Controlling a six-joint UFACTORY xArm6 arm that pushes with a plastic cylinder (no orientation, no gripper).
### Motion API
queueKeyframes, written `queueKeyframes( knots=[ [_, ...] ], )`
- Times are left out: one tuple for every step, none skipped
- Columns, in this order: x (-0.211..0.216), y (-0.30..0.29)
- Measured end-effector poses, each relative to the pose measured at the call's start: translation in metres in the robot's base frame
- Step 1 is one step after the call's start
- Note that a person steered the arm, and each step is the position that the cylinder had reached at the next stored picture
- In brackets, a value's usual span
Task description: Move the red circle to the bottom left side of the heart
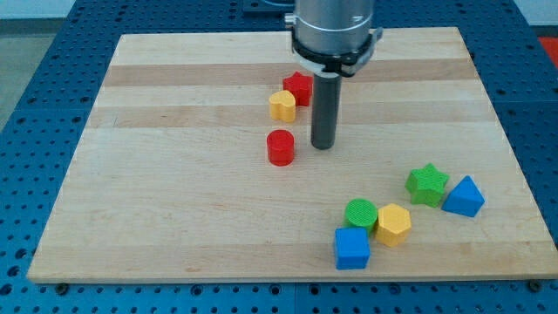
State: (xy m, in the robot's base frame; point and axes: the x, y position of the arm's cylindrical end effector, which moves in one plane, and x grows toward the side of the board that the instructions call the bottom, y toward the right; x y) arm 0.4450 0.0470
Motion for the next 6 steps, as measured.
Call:
queueKeyframes(
  knots=[
    [0.016, -0.022],
    [0.017, -0.048],
    [0.025, -0.047],
    [0.033, -0.064],
    [0.015, -0.096],
    [-0.022, -0.099]
  ],
)
